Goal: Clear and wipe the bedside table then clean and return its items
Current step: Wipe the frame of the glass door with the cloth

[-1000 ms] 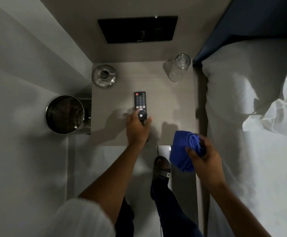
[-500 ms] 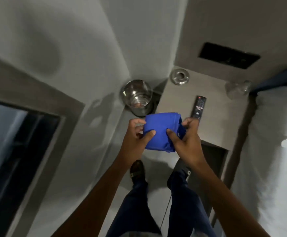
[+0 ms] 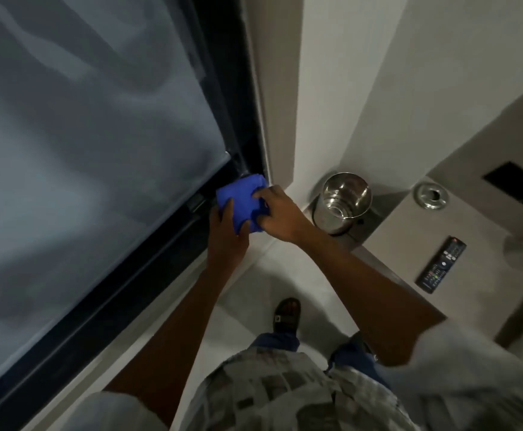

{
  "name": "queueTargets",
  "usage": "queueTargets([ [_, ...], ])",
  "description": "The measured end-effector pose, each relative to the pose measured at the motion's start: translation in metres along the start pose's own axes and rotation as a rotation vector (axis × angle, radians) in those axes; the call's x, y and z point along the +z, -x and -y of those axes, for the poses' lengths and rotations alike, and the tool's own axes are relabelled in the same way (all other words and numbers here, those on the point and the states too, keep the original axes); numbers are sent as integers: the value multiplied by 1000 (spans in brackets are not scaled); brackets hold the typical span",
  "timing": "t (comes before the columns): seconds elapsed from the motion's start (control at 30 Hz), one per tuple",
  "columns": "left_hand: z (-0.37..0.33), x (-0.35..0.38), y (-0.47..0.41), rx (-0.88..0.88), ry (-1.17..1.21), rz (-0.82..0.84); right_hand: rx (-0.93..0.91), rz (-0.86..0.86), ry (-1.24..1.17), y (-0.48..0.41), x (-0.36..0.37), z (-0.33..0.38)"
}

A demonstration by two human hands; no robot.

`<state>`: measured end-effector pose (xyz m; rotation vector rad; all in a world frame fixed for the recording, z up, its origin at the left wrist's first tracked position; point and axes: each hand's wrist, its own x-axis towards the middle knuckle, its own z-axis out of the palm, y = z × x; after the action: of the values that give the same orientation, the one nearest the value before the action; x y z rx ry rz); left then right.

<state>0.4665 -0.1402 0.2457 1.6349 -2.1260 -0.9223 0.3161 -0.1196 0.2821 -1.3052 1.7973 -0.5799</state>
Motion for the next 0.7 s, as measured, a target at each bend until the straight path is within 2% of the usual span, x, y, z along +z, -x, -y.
queueTargets([
  [0.07, 10, -4, -10, -10, 20, 38, -11, 67, 142, -21, 7, 10],
  [0.2, 15, 0, -28, -1, -75, 154, -70, 2, 382, -43, 12, 0],
  [0.3, 18, 7, -34, 143, -197, 112, -104, 30, 586, -49, 23, -13],
  [0.33, 21, 8, -35, 128, -214, 78, -105, 25, 677, -50, 27, -15],
  [0.4, 30, 10, -35, 108, -295, 52, -120, -35, 905, -53, 34, -14],
  [0.5, 40, 16, -36, 212, -484, 44, -103, -121, 1143, -60, 39, -4],
  [0.6, 51, 20, -40, 256, -592, 155, -54, -81, 1227, -67, 37, 3],
  [0.7, 55, 16, -43, 263, -603, 203, -4, 0, 1155, -69, 32, 2],
])
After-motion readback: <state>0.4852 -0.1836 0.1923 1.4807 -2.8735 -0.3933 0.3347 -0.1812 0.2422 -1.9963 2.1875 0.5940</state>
